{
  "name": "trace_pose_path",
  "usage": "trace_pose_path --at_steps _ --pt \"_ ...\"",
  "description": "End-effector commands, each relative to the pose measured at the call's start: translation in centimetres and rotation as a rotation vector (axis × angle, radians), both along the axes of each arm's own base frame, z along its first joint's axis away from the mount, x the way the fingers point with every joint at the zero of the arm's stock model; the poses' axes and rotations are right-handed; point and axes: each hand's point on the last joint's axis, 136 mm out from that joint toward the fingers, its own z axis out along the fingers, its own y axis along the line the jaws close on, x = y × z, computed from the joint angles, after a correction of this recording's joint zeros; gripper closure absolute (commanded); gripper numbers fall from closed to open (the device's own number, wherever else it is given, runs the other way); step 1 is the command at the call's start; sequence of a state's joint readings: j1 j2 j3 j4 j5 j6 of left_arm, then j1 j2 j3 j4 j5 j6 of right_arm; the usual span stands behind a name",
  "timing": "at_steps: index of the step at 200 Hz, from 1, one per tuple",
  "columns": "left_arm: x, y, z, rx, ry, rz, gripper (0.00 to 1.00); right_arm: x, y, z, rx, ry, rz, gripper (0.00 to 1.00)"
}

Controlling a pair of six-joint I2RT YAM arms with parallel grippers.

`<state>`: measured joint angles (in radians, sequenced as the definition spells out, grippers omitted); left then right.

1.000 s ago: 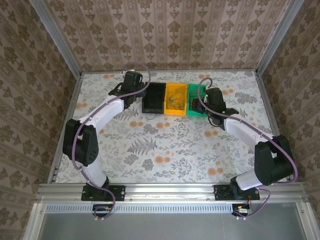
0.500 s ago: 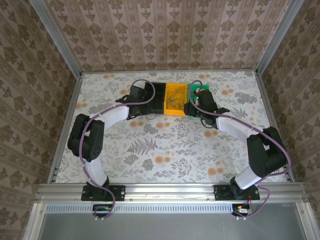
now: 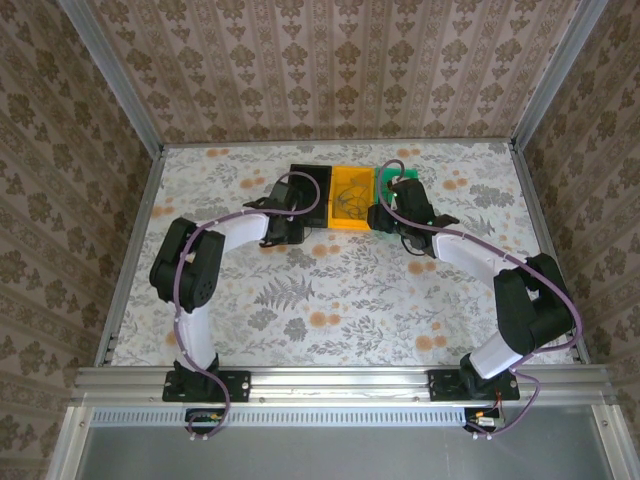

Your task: Untangle the cables

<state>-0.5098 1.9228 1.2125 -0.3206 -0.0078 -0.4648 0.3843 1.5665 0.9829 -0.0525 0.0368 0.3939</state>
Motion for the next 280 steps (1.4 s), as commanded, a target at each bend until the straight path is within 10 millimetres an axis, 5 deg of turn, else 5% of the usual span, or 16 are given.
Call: trace_pose_path --at_steps 1,39,72,105,129,185,280 --pt "0.0 0.0 0.0 0.03 0.015 -0.003 0.77 -0.1 -0.3 0.1 0.001 0.007 -0.013 0.43" --pt "-0.4 0.0 1.2 0.075 -0.001 -0.027 1.0 0.0 -0.5 0.1 0.001 0.002 -0.022 0.43" --pt "0.0 0.1 5.1 0.079 -0.084 -0.017 1.0 0.0 -0.4 -0.3 0.008 0.011 -0.023 0.43" --pt "2.9 -0.7 9.9 0.059 -0.195 0.007 1.0 0.1 -0.3 -0.3 0.013 0.014 -0.019 0.43" --pt "5.9 -1.4 11.2 0.092 -0.227 0.016 1.0 0.2 -0.2 -0.1 0.012 0.01 -0.018 0.43" --pt "11.0 -2.7 8.2 0.201 -0.146 0.08 1.0 -0.7 -0.9 -0.3 -0.012 0.027 -0.011 0.43" --pt "11.6 -3.1 3.7 0.205 -0.08 0.188 1.0 -1.1 -1.6 -0.6 -0.016 0.033 -0.017 0.43"
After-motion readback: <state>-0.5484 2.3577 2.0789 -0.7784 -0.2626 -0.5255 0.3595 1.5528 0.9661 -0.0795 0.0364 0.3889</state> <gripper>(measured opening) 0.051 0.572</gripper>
